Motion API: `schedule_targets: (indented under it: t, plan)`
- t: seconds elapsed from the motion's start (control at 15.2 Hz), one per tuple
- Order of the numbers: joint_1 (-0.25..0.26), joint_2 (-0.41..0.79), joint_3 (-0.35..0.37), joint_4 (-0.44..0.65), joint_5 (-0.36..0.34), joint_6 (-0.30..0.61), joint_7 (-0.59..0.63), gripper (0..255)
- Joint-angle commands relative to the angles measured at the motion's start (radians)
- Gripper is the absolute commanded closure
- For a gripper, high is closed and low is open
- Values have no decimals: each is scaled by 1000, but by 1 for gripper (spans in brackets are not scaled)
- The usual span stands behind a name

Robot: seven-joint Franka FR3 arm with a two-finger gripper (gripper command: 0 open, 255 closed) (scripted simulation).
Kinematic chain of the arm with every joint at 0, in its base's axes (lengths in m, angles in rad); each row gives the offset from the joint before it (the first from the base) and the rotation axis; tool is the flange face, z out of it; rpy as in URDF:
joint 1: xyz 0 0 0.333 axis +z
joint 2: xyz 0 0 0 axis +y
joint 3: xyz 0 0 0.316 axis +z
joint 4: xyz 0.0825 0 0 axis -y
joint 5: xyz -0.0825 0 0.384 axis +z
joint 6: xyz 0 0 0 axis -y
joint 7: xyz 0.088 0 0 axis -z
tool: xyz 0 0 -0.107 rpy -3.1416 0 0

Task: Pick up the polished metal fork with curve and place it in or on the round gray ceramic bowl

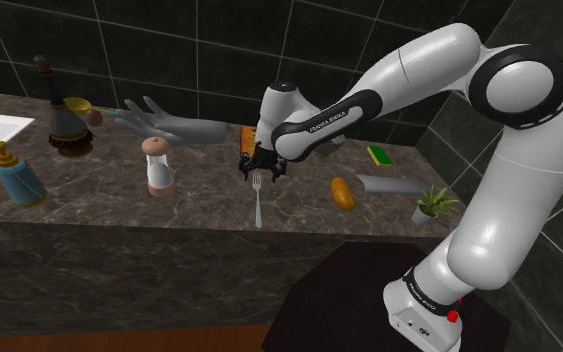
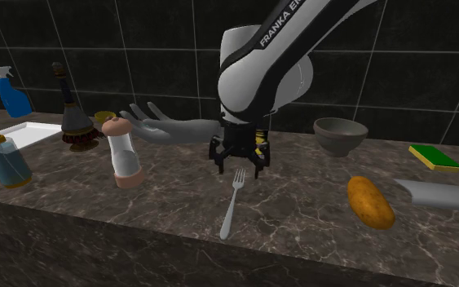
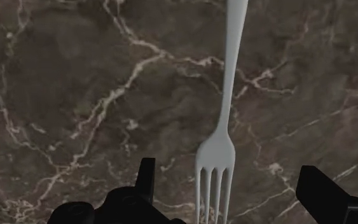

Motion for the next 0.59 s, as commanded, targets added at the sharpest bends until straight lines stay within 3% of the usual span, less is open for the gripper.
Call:
schedule_targets:
  t: [0.0,0.53]
  plan:
    - [5,31,-8,8,-15,22,14,0]
    - [16,82,-24,10,-42,68,32,0]
